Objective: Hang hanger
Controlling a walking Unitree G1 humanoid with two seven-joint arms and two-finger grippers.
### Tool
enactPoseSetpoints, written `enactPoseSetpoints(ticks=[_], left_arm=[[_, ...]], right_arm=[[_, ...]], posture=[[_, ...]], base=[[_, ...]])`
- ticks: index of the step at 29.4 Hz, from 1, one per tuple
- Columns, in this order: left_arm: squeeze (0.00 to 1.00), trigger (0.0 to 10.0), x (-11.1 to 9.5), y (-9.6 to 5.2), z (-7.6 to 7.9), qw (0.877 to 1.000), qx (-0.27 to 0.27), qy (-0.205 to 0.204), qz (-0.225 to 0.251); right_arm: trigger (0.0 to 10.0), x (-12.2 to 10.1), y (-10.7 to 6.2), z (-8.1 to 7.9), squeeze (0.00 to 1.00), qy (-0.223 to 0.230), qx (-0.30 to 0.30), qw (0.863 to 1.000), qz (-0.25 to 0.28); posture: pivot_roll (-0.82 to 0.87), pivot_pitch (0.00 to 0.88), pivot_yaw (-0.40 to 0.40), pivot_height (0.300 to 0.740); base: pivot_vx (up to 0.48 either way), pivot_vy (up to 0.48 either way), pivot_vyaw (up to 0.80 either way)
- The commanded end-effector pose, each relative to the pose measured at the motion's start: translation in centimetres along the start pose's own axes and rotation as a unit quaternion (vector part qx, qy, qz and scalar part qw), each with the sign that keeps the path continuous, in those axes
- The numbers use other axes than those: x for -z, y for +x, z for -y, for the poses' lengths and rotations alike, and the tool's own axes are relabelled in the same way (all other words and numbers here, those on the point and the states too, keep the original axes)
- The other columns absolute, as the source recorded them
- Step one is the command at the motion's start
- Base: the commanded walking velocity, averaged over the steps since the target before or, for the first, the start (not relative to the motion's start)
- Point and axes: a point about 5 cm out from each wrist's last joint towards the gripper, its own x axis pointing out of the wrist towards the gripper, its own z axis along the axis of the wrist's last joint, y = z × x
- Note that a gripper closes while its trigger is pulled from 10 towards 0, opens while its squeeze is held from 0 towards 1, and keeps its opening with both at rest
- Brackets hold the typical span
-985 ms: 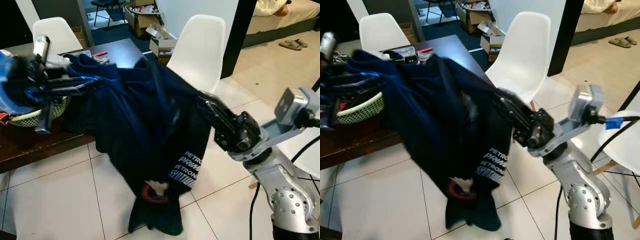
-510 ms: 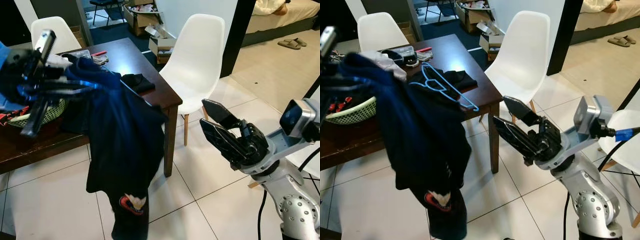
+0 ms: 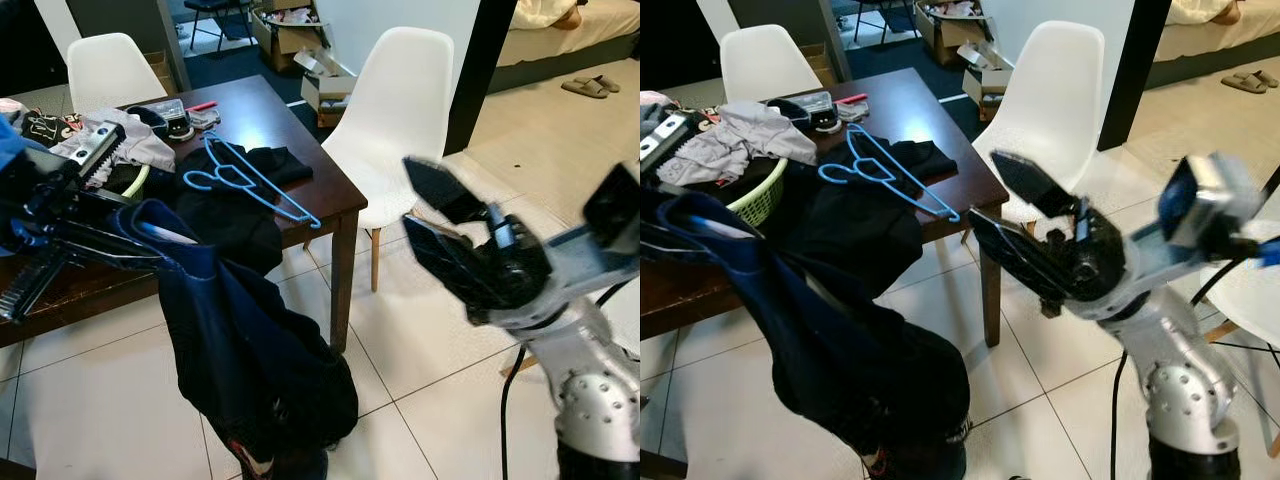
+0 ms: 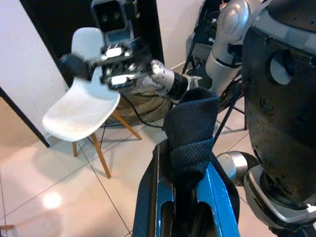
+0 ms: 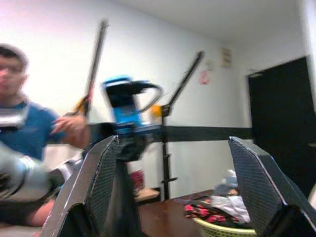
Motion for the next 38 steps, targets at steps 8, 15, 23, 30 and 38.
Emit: enactPoseSetpoints(ticks=[8, 15, 23, 30, 38], left_arm=[[0.0, 10.0, -0.7, -0.3, -0.2, 1.0, 0.006, 0.017, -0.014], [0.0, 10.0, -0.7, 0.1, -0.5, 0.999, 0.018, 0.029, -0.015], [0.0, 10.0, -0.8, 0.3, -0.7, 0.999, 0.02, 0.036, -0.014], [0.0, 10.0, -1.0, 0.4, -0.8, 0.999, 0.025, 0.045, -0.012], [0.0, 10.0, -1.0, 0.5, -0.9, 0.998, 0.026, 0.049, -0.01]], right_arm=[[10.0, 1.7, 0.8, -1.8, 0.0, -0.031, -0.083, 0.984, -0.152], [10.0, 4.0, 0.8, -2.2, 0.0, -0.035, -0.086, 0.964, -0.249], [7.8, 5.8, 1.4, -2.6, 0.0, -0.023, -0.089, 0.958, -0.271], [0.0, 6.7, 1.6, -1.8, 0.0, -0.042, -0.054, 0.957, -0.281], [0.0, 6.7, 1.6, -1.7, 0.0, -0.041, -0.05, 0.959, -0.278]], posture=[[0.04, 0.106, 0.078, 0.74], [0.03, 0.101, 0.083, 0.74], [0.03, 0.094, 0.083, 0.74], [0.03, 0.096, 0.082, 0.74], [0.03, 0.1, 0.08, 0.74]], base=[[0.0, 0.0, 0.0], [0.0, 0.0, 0.0], [0.0, 0.0, 0.0], [0.0, 0.0, 0.0], [0.0, 0.0, 0.0]])
